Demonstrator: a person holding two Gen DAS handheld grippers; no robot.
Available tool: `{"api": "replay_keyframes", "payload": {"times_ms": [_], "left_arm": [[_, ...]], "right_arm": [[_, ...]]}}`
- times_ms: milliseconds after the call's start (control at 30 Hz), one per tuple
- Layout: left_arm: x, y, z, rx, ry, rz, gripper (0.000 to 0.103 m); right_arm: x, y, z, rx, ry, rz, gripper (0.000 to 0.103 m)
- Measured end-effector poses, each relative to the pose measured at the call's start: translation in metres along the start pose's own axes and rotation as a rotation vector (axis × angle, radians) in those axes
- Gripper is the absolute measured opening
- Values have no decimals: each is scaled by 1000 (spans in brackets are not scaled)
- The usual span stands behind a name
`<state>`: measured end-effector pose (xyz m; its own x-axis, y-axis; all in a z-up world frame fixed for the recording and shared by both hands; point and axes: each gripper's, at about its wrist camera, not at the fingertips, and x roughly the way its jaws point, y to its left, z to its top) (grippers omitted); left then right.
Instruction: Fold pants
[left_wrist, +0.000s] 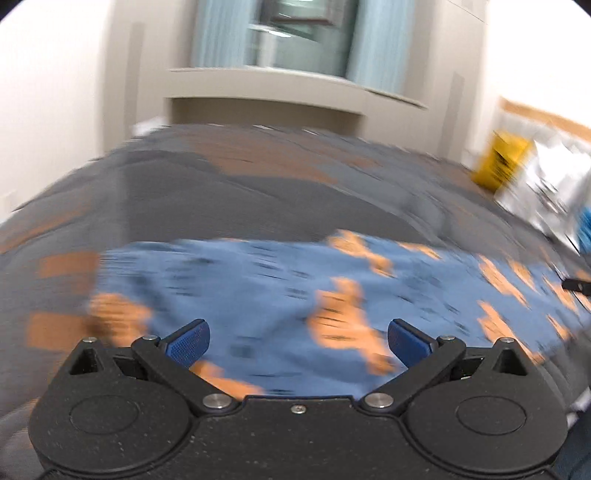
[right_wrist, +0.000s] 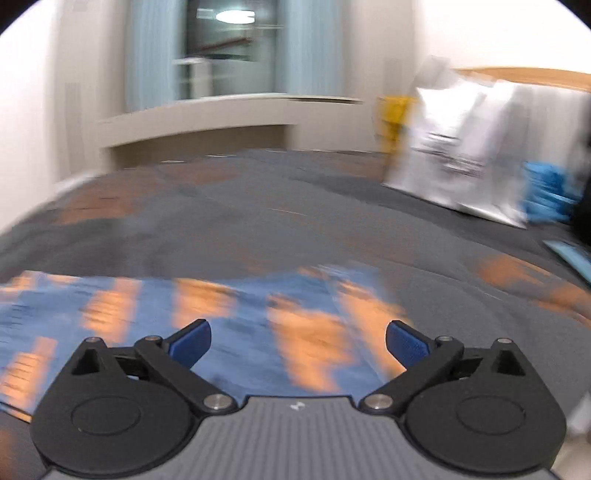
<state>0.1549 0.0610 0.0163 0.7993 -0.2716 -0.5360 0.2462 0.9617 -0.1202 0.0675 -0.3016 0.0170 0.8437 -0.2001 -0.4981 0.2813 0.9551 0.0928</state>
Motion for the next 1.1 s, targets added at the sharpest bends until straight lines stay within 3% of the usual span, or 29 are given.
{"api": "replay_keyframes", "payload": {"times_ms": [100, 200, 300, 433, 467, 533, 567, 667, 767, 867, 933, 967, 1000, 1100], "left_arm": [[-9, 40, -2, -92, -25, 110, 102], [-12, 78, -4, -198, -26, 188, 102], [-12, 109, -2, -304, -37, 204, 101], [-5, 125, 8, -359, -65, 152, 91], [-2, 128, 10, -358, -65, 132, 83], [8, 127, 12, -353, -34, 99, 53], [13, 127, 12, -353, -14, 91, 27], [16, 124, 14, -358, -17, 99, 21], [11, 125, 16, -357, -34, 118, 18], [16, 121, 13, -332, -5, 142, 18], [13, 116, 11, -294, -8, 152, 21], [8, 113, 12, -277, -16, 168, 29], [1, 109, 11, -272, -33, 193, 44], [-11, 95, 19, -236, -63, 229, 79]], "right_arm": [[26, 49, 24, -41, 42, 273, 103], [62, 108, 44, -130, 109, 479, 101], [95, 163, 58, -244, 153, 559, 88], [135, 224, 69, -342, 248, 673, 74], [140, 236, 70, -361, 266, 690, 70], [152, 254, 71, -400, 291, 693, 53], [156, 258, 72, -410, 293, 683, 41], [160, 260, 77, -380, 300, 704, 17], [155, 265, 77, -388, 271, 690, 11], [157, 269, 72, -382, 254, 661, 12], [157, 270, 67, -387, 235, 651, 18], [152, 267, 67, -392, 224, 641, 32], [145, 265, 69, -392, 216, 625, 48], [109, 249, 66, -419, 128, 604, 73]]}}
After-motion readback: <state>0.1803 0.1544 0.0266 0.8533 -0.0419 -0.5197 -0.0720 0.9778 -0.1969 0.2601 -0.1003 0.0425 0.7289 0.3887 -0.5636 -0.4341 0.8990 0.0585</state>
